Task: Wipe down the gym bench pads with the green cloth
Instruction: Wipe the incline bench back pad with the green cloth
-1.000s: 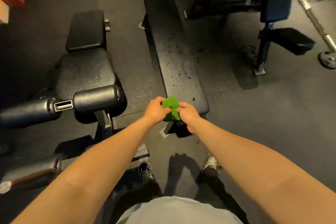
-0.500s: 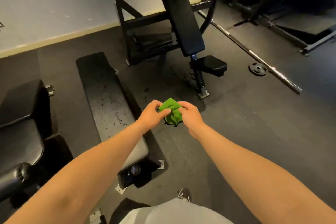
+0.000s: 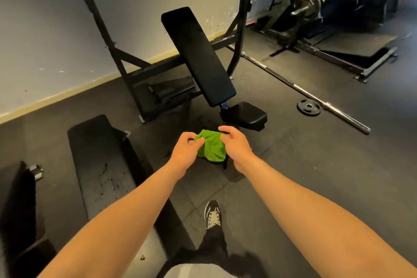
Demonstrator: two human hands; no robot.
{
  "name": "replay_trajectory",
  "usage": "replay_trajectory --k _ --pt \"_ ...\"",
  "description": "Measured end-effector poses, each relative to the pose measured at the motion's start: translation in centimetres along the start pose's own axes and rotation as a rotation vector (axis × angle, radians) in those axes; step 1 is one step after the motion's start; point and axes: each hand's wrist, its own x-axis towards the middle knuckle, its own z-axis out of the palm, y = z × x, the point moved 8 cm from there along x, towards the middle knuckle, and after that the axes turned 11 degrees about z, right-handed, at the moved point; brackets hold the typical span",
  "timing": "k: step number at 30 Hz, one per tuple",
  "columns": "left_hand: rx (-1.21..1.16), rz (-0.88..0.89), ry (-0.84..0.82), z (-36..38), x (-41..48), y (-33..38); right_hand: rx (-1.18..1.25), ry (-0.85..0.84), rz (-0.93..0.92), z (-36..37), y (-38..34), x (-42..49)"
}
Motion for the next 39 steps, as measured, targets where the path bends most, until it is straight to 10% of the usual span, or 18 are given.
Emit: replay_trajectory --k 21,39 --pt "-0.362 -0.086 0.168 -9.2 47.6 9.8 -0.182 0.088 -0.106 9.3 -30.1 40.2" --pt "-0.427 -0.092 0.169 -15.7 89.0 12.7 -0.039 -0.293 0.018 23.6 -51.0 74.5"
